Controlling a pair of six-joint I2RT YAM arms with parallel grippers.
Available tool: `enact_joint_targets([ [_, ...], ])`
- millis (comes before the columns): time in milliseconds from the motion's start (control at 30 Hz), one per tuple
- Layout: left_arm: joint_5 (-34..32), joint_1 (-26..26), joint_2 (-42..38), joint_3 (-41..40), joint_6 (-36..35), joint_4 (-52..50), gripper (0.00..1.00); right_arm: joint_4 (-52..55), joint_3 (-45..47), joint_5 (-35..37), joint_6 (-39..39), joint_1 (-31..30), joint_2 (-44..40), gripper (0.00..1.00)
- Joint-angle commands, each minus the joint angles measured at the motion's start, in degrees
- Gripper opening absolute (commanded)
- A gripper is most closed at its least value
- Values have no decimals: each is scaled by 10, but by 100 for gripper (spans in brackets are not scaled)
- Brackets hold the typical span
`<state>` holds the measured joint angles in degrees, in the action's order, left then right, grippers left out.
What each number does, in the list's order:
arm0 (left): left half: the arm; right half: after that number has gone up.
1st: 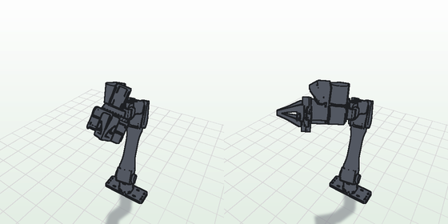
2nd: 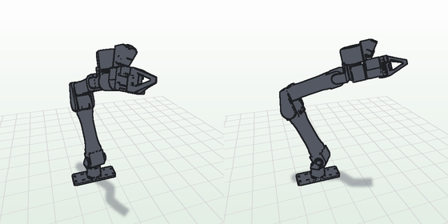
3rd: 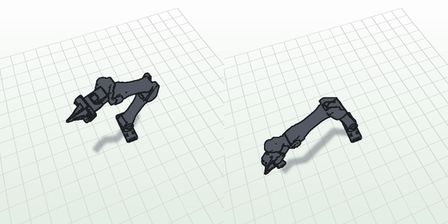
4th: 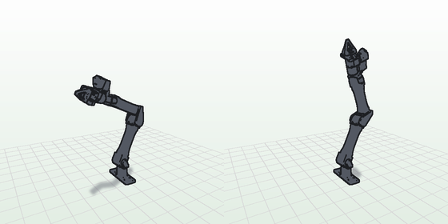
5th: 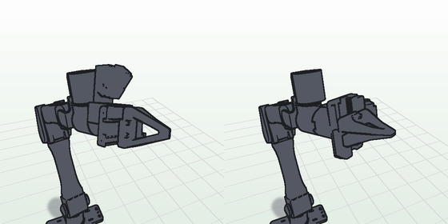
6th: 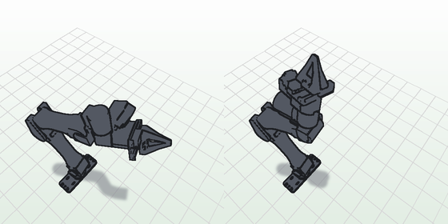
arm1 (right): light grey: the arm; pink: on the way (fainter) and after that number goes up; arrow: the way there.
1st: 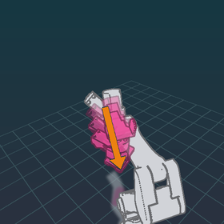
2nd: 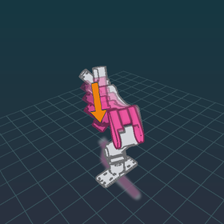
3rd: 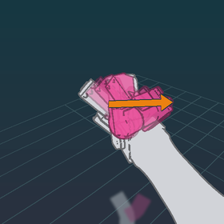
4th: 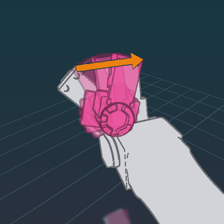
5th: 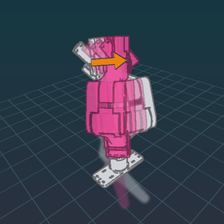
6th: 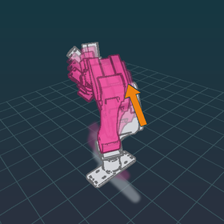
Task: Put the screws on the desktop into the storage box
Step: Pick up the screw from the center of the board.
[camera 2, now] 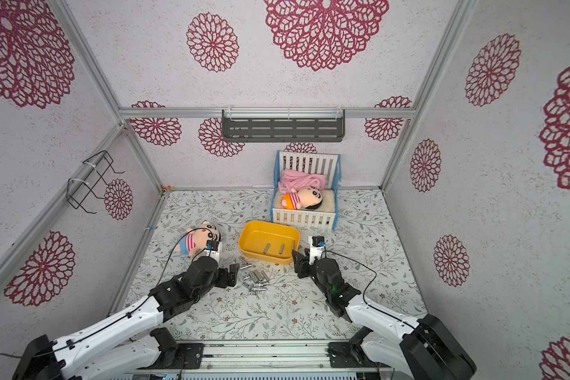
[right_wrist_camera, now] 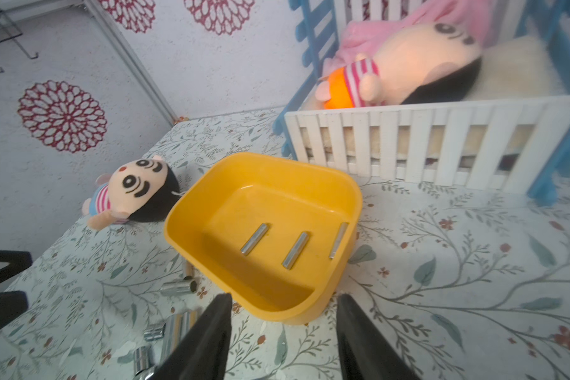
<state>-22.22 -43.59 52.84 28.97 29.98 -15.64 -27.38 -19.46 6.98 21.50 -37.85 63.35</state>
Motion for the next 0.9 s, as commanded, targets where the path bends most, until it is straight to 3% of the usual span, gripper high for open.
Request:
enact_joint_targets([
  [0,-25,2,-14,-17,7,31,97,-19,-29,-36,-13,-28,3,54],
  [267,30,3,-23,-15,11,41,97,138,-105,-16,-49,-131,-26,53],
  [500,14,3,-53,-35,15,47,97,87,-61,-26,-58,-145,-1,52],
  [867,78,3,-63,-45,27,61,97,43,-70,-20,-50,-177,79,51],
])
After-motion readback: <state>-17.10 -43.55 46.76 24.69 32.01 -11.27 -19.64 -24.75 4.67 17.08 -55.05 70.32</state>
